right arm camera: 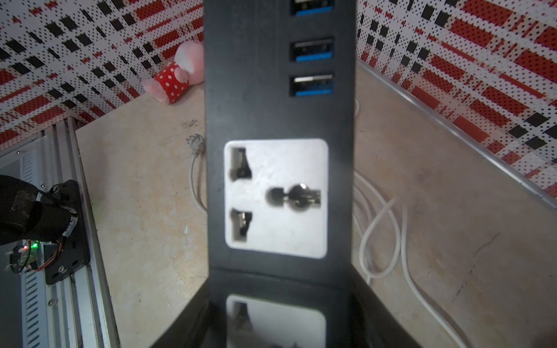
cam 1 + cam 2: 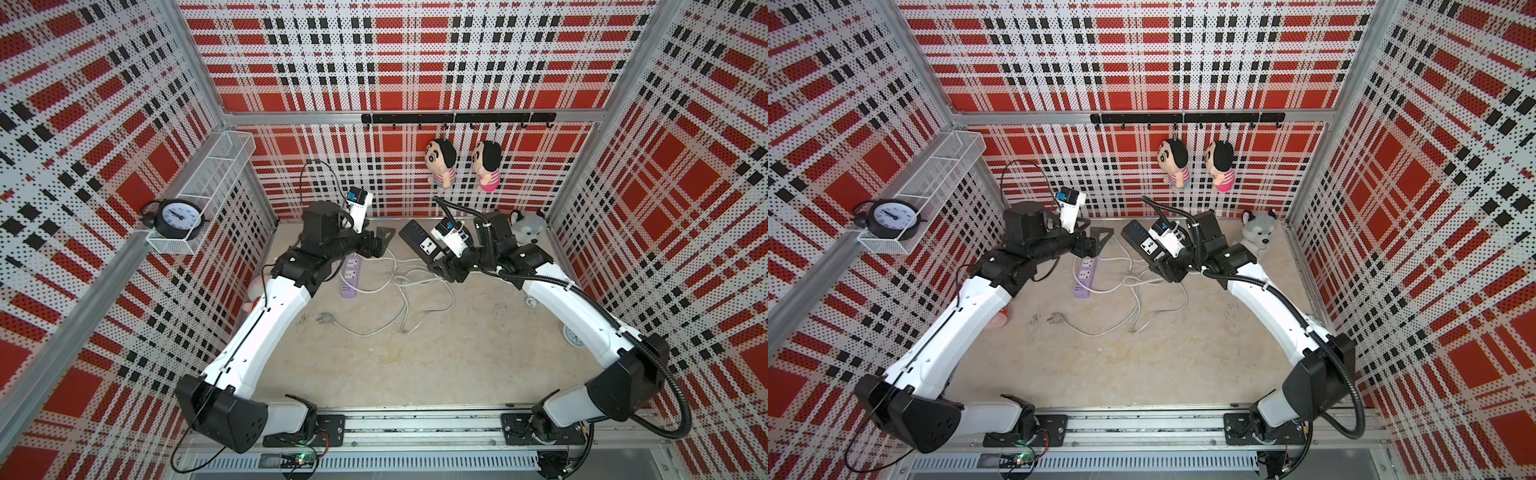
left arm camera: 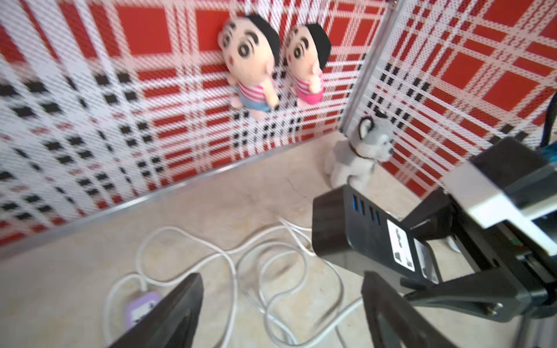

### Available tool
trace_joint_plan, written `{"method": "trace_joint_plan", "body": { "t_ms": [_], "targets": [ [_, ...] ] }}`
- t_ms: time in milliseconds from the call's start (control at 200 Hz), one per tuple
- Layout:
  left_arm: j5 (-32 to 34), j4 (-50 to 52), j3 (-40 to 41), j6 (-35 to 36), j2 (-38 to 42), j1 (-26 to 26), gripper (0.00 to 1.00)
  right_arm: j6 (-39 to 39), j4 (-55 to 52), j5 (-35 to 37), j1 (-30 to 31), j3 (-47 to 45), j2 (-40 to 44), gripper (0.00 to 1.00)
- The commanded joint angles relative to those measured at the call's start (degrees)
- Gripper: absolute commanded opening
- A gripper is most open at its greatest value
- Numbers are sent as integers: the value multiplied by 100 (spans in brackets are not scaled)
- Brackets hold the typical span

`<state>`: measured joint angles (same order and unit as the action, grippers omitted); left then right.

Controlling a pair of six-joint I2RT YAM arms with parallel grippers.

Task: Unwrap the cord wrapped around the power strip
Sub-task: Unwrap the power cord from the power strip, then adjust the power cord at the center of the board.

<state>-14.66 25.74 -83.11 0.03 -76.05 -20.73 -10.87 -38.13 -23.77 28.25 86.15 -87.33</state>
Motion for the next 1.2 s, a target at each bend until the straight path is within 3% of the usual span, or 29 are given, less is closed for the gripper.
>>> {"method": "trace_joint_plan", "body": {
  "t_ms": [0,120,200,311,406,551,661,812,937,1032,1197],
  "targets": [
    [861,849,285,296,-104,-8,90,-68,-895,629,-62,697,-289,24],
    [719,111,1336,-699,-128,8,92,983,-1987,1986,-62,920,-228,23],
    [450,-812,2312,-1310,3,-54,92,1572,-2266,2319,-73,527,196,21],
    [1018,-1183,3027,-1641,123,-326,88,2465,-2653,2667,-214,-26,743,16],
    [1238,-1234,3391,-1849,187,-444,76,3335,-3112,2840,-607,-481,1028,14],
    [1002,-1959,3999,-2257,41,-720,57,3835,-2868,2632,-1403,-1579,1547,10],
    [898,-2338,3953,-2366,-383,-921,59,3799,-2710,2543,-1672,-1900,1640,8],
    [393,-3126,3776,-2760,-912,-1098,74,3671,-2682,2552,-1735,-1861,1588,7],
    [630,-3216,3509,-2890,-1438,-1274,80,3560,-2603,2520,-1779,-1856,1578,7],
    [756,-3286,3275,-2970,-1902,-1276,79,3464,-2561,2433,-1788,-1856,1560,7],
    [943,-3226,2641,-2909,-2665,-1280,67,3349,-2508,2387,-1798,-1874,1621,7]
  ]
}}
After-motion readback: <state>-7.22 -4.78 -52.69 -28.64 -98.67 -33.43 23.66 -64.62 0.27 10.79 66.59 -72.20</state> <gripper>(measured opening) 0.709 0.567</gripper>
